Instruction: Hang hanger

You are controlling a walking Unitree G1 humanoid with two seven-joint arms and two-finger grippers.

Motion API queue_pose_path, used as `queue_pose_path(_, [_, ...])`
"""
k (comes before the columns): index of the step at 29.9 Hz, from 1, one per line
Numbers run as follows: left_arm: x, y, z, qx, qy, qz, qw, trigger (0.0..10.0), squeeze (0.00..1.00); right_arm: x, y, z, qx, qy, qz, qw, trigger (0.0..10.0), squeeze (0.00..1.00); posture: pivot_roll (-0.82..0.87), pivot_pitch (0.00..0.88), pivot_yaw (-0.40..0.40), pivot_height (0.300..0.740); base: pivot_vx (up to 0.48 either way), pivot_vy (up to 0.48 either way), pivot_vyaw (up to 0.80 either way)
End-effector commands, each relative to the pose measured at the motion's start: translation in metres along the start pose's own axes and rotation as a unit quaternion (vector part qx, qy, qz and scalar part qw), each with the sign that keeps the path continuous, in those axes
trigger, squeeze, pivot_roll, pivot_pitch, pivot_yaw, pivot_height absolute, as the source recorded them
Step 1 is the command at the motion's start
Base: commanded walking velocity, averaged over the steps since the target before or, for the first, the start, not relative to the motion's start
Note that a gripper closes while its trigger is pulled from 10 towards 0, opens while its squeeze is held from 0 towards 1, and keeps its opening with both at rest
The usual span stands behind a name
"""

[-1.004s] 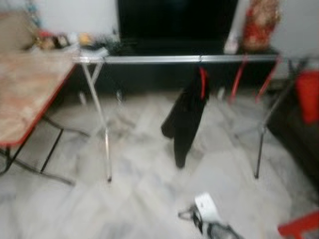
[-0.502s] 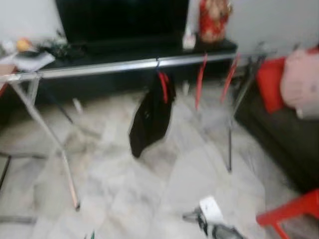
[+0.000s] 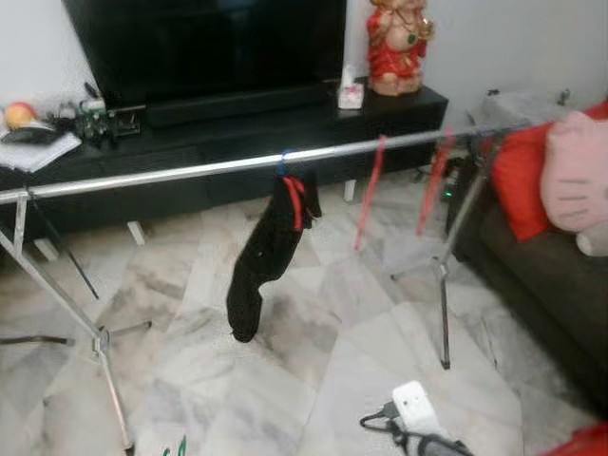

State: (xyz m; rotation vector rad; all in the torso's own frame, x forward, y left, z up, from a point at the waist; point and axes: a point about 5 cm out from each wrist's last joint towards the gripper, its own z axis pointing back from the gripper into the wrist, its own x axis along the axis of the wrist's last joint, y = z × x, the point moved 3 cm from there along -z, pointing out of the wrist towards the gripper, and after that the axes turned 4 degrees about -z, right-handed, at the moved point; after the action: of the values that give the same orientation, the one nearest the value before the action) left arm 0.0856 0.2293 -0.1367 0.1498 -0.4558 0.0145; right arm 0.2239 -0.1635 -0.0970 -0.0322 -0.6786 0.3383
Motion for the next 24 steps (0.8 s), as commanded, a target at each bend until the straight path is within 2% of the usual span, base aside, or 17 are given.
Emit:
queue_pose_path(1, [0.001,-0.001,-0.001,-0.001,0.000,0.004,1.000,10.0,0.00,-0.009,-0.008,0.002,-0.009,0.012,-0.006,1.000,10.0,0.00,-0.11,0.000,0.005,0.740,0.368,0.000,0.00])
queue_pose_path(5, [0.010,-0.011,-0.003,-0.007,-0.006,0.003,1.000,10.0,0.00,-0.009,-0.008,0.002,-0.011,0.013,-0.005,1.000,10.0,0.00,-0.11,0.000,0.005,0.740,0.369,0.000,0.00])
queue_pose_path(10, [0.011,-0.013,-0.004,-0.007,-0.007,0.003,1.000,10.0,0.00,-0.009,-0.008,0.002,-0.011,0.013,-0.005,1.000,10.0,0.00,-0.11,0.000,0.005,0.740,0.371,0.000,0.00])
queue_pose_path(13, [0.022,-0.025,-0.007,-0.012,-0.014,0.001,1.000,10.0,0.00,-0.009,-0.007,0.002,-0.007,0.016,-0.004,1.000,10.0,0.00,-0.12,0.000,0.006,0.740,0.368,0.000,0.00])
queue_pose_path(15, [0.024,-0.026,-0.007,-0.013,-0.015,0.000,1.000,10.0,0.00,-0.009,-0.007,0.002,-0.007,0.016,-0.004,1.000,10.0,0.00,-0.12,0.000,0.006,0.740,0.368,0.000,0.00])
queue_pose_path(17, [0.026,-0.030,-0.008,-0.013,-0.017,0.000,1.000,10.0,0.00,-0.008,-0.005,0.002,0.010,0.016,0.012,1.000,10.0,0.00,-0.11,0.000,0.004,0.740,0.369,0.000,0.80])
queue_pose_path(19, [0.029,-0.034,-0.008,-0.014,-0.021,-0.001,1.000,10.0,0.00,-0.009,-0.005,0.002,0.010,0.019,0.010,1.000,10.0,0.00,-0.11,0.000,0.004,0.740,0.369,0.000,0.80])
queue_pose_path(21, [0.032,-0.039,-0.009,-0.016,-0.026,-0.002,1.000,10.0,0.00,-0.012,-0.005,0.002,0.008,0.027,-0.003,1.000,10.0,0.00,-0.11,0.000,0.004,0.740,0.368,0.000,0.00])
queue_pose_path(24, [0.038,-0.050,-0.009,-0.021,-0.034,-0.003,0.999,10.0,0.00,-0.011,-0.005,0.002,0.009,0.027,0.008,1.000,10.0,0.00,-0.12,0.000,0.004,0.740,0.360,0.000,0.00])
